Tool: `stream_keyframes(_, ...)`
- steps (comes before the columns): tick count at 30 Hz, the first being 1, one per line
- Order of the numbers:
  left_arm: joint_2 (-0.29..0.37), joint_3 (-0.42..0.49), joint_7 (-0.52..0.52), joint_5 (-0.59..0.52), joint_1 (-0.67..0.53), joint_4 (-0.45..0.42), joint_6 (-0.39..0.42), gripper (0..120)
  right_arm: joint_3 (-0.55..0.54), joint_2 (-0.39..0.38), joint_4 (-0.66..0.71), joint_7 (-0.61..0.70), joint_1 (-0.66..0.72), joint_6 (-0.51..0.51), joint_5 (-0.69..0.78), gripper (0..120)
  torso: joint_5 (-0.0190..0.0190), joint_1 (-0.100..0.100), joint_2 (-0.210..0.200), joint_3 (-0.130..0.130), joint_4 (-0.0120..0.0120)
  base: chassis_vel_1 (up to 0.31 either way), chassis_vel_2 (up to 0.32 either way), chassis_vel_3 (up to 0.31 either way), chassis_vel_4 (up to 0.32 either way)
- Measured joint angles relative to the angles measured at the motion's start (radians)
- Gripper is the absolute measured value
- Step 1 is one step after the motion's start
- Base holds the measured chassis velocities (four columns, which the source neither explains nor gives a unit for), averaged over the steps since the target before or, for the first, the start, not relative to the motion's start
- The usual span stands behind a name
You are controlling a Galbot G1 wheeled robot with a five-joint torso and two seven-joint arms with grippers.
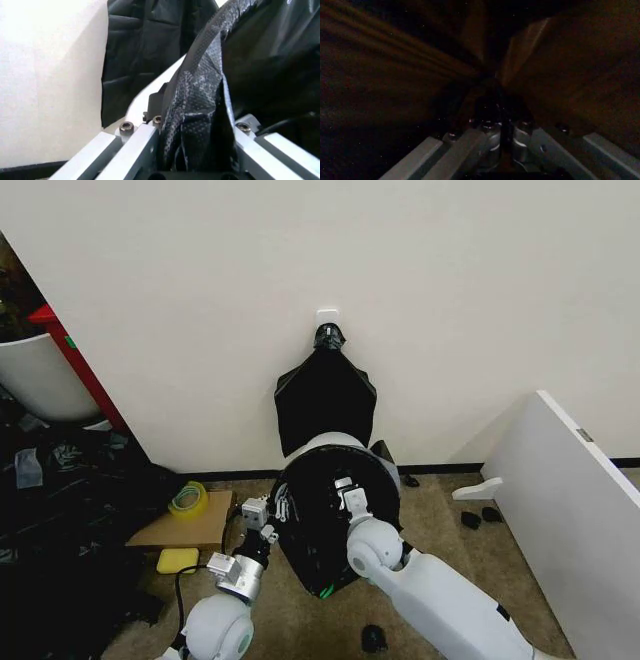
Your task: Place the garbage bag over the trash bin.
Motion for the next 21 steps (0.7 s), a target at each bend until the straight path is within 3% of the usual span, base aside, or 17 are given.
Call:
stream_keyframes(6, 0.004, -0.006, 0.000, 0.002, -0.002, 0.011, 0.000, 1, 0.007, -0.010, 0.010, -0.048, -0.003, 0.113, -0.049, 0, -0.0001, 0.000, 0.000, 0.000, 0.0000, 0.000, 0.000, 0.000, 0.000)
stream_keyframes(9, 0.007, -0.015, 0.001, 0.001, -0.011, 0.032, -0.004, 1, 0.016, -0.030, 0.037, -0.120, -0.029, 0.272, -0.104, 0, -0.0001, 0.000, 0.000, 0.000, 0.0001, 0.000, 0.000, 0.000, 0.000)
stream_keyframes(11, 0.005, -0.021, 0.001, -0.002, -0.019, 0.042, -0.006, 1, 0.016, -0.046, 0.075, -0.142, -0.058, 0.313, -0.092, 0, 0.0000, 0.000, 0.000, 0.000, -0.0001, 0.000, 0.000, 0.000, 0.000)
stream_keyframes(16, 0.003, -0.026, -0.001, -0.008, -0.032, 0.052, -0.009, 1, 0.002, -0.063, 0.168, -0.123, -0.095, 0.264, 0.028, 0, 0.0000, 0.000, 0.000, 0.000, -0.0001, 0.000, 0.000, 0.000, 0.000)
stream_keyframes(19, 0.000, -0.027, -0.001, -0.009, -0.038, 0.058, -0.009, 1, -0.002, -0.058, 0.227, -0.036, -0.099, 0.106, 0.161, 0, 0.0000, 0.000, 0.000, 0.000, 0.0000, 0.000, 0.000, 0.000, 0.000)
stream_keyframes(21, -0.001, -0.026, -0.001, -0.009, -0.038, 0.058, -0.009, 1, -0.002, -0.054, 0.230, -0.015, -0.096, 0.069, 0.188, 0, 0.0000, 0.000, 0.000, 0.000, 0.0000, 0.000, 0.000, 0.000, 0.000)
